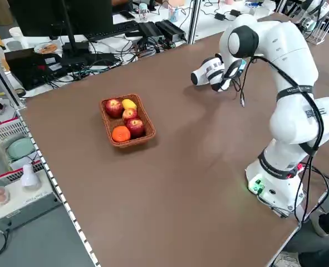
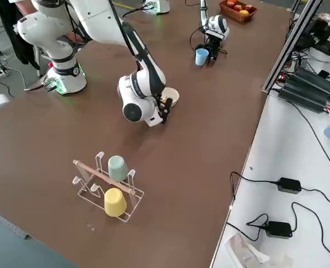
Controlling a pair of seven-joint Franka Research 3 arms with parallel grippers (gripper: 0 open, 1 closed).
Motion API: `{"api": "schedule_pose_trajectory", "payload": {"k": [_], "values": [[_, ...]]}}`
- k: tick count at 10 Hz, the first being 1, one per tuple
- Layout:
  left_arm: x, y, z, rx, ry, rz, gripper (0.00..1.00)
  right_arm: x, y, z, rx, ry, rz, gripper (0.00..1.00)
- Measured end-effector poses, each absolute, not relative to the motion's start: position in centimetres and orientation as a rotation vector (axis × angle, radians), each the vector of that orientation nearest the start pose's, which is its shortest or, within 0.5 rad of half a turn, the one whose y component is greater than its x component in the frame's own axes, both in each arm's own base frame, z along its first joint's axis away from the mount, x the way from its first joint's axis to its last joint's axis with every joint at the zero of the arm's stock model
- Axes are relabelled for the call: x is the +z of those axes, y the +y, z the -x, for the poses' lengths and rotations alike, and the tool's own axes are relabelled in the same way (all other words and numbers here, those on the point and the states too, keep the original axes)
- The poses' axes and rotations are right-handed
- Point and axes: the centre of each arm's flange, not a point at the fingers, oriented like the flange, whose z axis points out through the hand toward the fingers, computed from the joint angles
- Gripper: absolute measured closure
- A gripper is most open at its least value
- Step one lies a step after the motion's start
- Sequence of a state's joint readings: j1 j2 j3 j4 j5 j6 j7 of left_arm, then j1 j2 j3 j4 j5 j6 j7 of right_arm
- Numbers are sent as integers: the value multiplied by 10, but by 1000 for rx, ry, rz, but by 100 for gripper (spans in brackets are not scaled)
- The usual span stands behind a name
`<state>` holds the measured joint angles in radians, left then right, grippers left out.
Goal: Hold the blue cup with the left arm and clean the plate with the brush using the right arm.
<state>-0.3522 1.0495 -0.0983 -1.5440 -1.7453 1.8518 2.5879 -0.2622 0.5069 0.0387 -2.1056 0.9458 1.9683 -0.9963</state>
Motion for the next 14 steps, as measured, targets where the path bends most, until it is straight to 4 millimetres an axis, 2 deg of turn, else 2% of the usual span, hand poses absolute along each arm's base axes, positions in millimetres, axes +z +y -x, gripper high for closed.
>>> {"api": "schedule_pose_trajectory", "payload": {"k": [2, 9, 12, 14], "values": [[53, -356, -563, 1077, -1284, -1189, 1, 156, -64, -519, 76, -95, 2204, 76], [52, -365, -565, 1092, -1275, -1181, 3, 156, -64, -519, 74, -92, 2203, 86], [50, -367, -563, 1090, -1269, -1183, 6, 156, -64, -519, 74, -91, 2202, 94], [50, -367, -563, 1091, -1269, -1183, 17, 156, -64, -519, 73, -90, 2200, 95]]}}
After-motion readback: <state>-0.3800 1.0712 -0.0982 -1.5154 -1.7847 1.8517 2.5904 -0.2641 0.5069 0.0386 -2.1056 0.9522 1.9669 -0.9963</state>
